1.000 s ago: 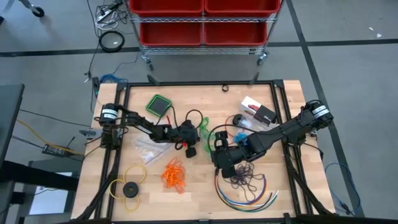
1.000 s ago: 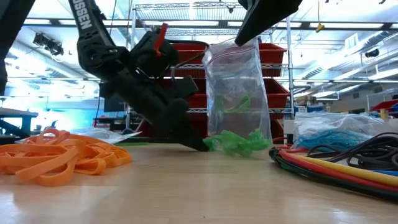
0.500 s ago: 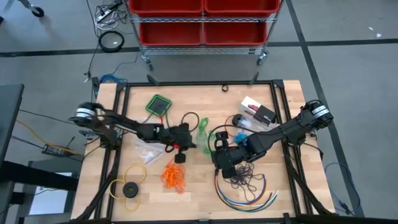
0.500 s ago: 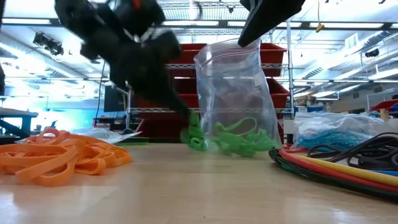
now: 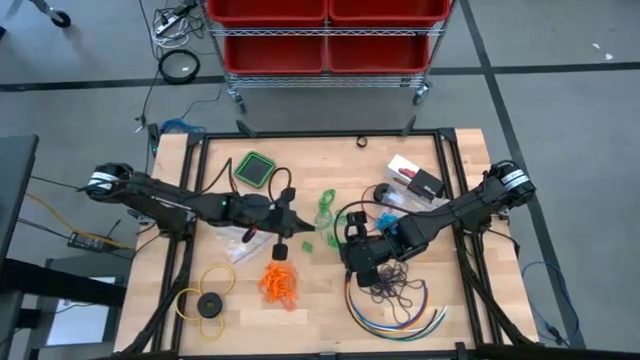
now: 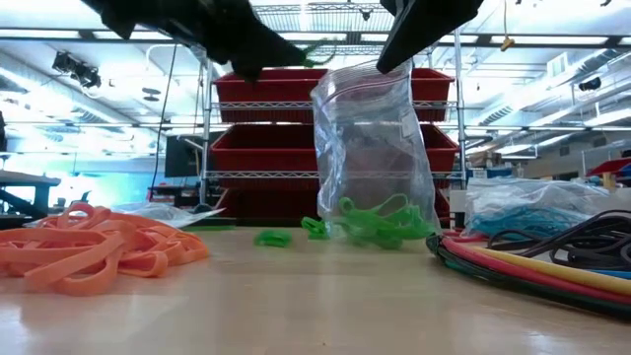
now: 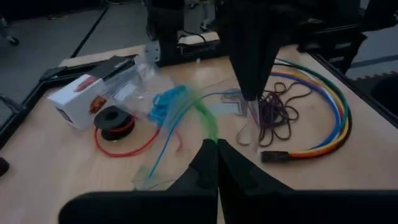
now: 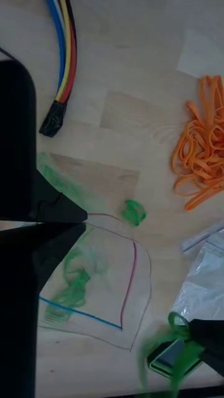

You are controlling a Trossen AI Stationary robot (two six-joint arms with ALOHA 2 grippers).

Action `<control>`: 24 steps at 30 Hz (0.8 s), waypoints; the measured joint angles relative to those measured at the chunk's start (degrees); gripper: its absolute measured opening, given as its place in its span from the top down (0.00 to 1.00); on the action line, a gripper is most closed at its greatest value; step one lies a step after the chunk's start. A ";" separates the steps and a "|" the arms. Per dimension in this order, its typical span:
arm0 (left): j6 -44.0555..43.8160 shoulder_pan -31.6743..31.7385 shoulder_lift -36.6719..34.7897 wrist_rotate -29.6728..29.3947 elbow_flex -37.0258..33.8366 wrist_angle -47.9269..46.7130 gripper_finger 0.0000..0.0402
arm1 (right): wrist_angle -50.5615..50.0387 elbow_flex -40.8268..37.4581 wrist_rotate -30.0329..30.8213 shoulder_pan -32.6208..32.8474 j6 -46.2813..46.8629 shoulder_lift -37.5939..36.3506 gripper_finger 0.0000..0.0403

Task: Sort rubber bands
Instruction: Put the green rubber band into the transparent zip bag

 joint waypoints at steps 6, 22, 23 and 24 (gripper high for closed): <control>1.24 -0.50 0.02 1.98 0.04 5.00 1.00 | 0.07 0.00 0.02 0.00 -0.02 -0.02 1.00; 5.58 -0.28 10.04 0.37 7.65 -3.15 0.97 | 0.47 0.00 0.04 -0.03 -0.09 -0.02 1.00; 5.58 -0.28 10.77 -0.85 8.55 -4.18 0.96 | 0.52 0.00 0.04 -0.04 -0.09 -0.02 1.00; 5.59 -0.28 11.26 -2.45 9.30 -5.41 0.94 | 0.45 0.00 0.04 -0.04 -0.09 -0.02 1.00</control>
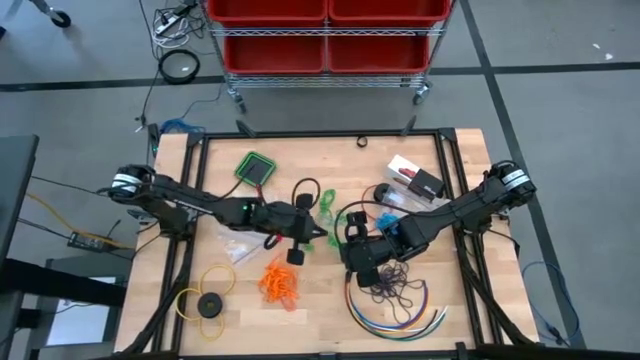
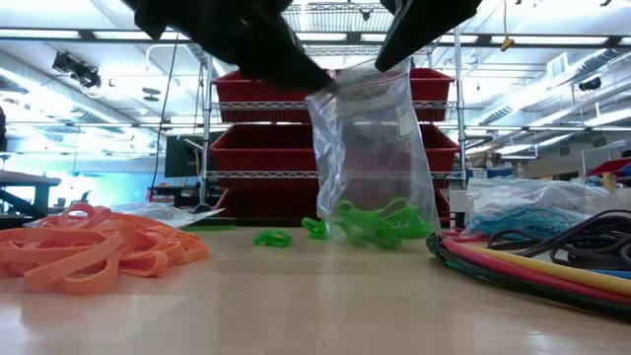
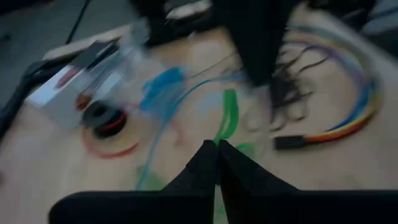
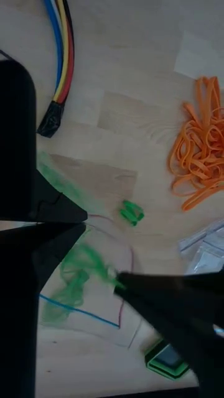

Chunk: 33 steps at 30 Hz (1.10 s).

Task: Sort rubber bands
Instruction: Put the green rubber band into the transparent zip bag

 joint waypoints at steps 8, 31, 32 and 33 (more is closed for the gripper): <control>0.16 0.02 0.48 -5.06 2.92 -3.73 0.70 | -0.10 0.00 0.04 0.00 0.02 0.00 1.00; -0.28 -0.85 -12.33 -5.40 4.05 -19.56 0.52 | -0.51 0.00 -0.02 0.01 0.12 0.00 1.00; -0.78 -0.87 -12.55 -5.36 3.82 -22.05 0.52 | -0.48 0.00 -0.02 0.02 0.14 0.00 1.00; -1.60 -0.96 -12.67 -4.96 3.26 -24.24 0.52 | -0.48 0.00 -0.02 0.02 0.13 0.00 1.00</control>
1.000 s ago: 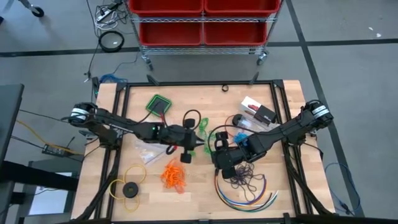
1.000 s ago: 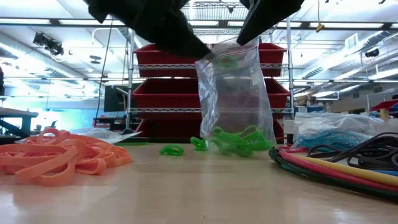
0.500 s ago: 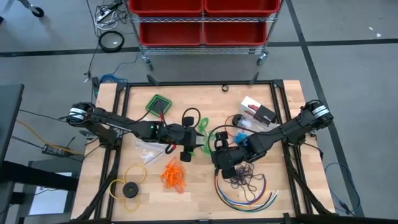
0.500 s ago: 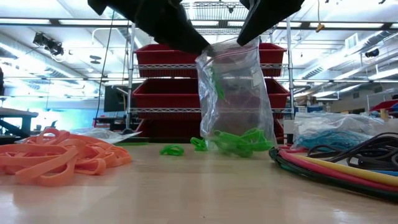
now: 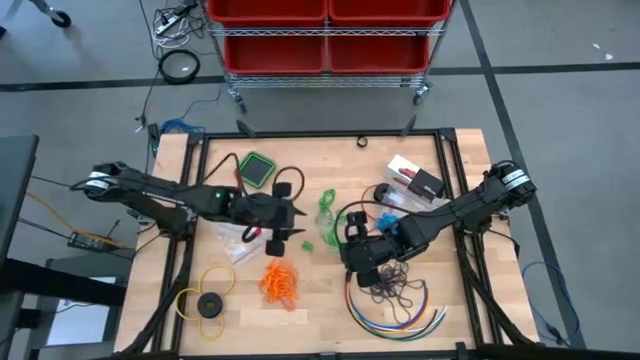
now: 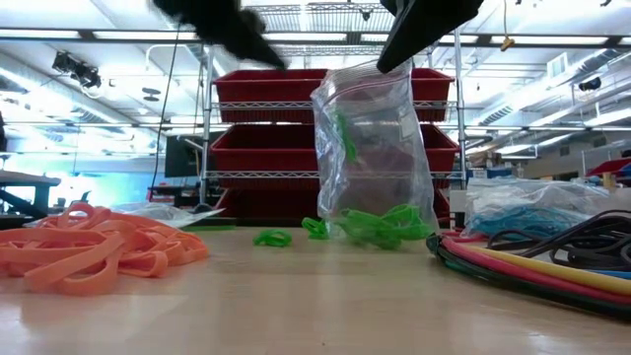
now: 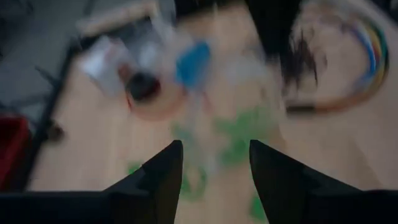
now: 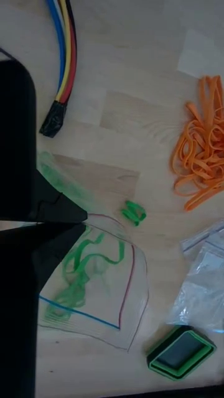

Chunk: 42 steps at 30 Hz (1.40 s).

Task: Sort rubber bands
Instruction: Put the green rubber band into the transparent zip bag

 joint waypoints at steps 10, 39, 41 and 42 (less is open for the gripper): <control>-7.22 -0.07 0.32 6.98 -18.61 14.76 0.52 | 0.12 0.00 0.00 0.02 0.01 0.00 1.00; -1.73 2.06 23.35 12.49 -19.19 35.29 0.58 | 1.25 0.00 0.00 -0.17 -0.07 0.00 1.00; -1.47 2.15 24.31 12.67 -17.85 33.77 0.62 | 1.32 0.00 0.00 -0.17 -0.07 0.00 1.00; -1.10 2.14 24.66 12.69 -17.28 33.28 0.65 | 1.18 0.00 0.00 -0.17 -0.07 0.00 1.00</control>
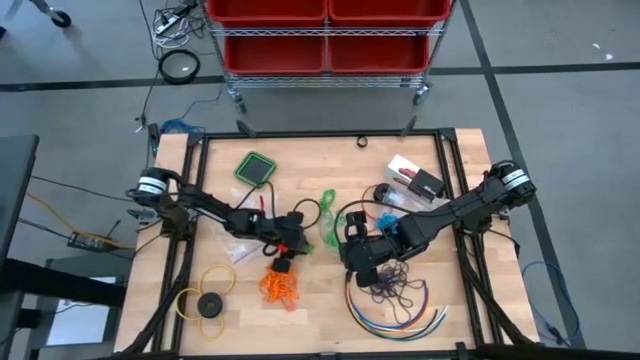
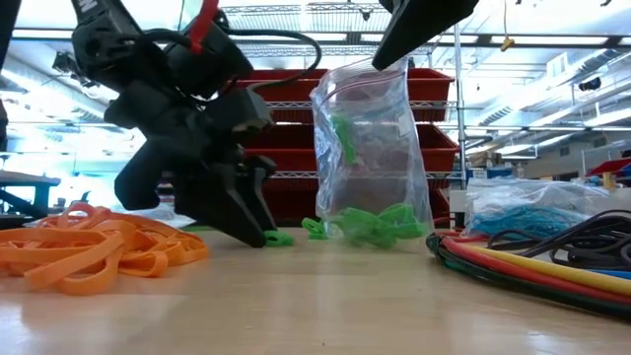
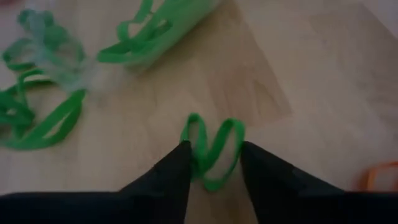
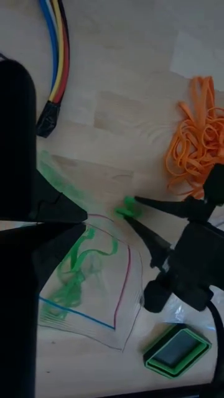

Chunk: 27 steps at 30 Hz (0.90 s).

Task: Sort rubber bands
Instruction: Put the green rubber band into the transparent zip bag

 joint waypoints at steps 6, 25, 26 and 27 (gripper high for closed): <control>2.24 -0.05 0.04 -1.78 0.40 -0.15 0.95 | 0.03 0.00 0.00 0.00 0.02 0.00 1.00; 11.08 -1.12 -20.13 -1.76 10.56 -7.28 0.99 | 0.31 0.00 -0.52 -0.07 -0.13 0.00 1.00; 11.77 -0.59 -19.29 -1.77 11.56 -7.20 0.99 | 0.29 0.00 -0.53 -0.07 -0.13 0.00 1.00; 12.06 -0.02 -18.17 -1.71 12.37 -7.41 0.99 | 0.30 0.00 -0.54 -0.07 -0.13 0.00 1.00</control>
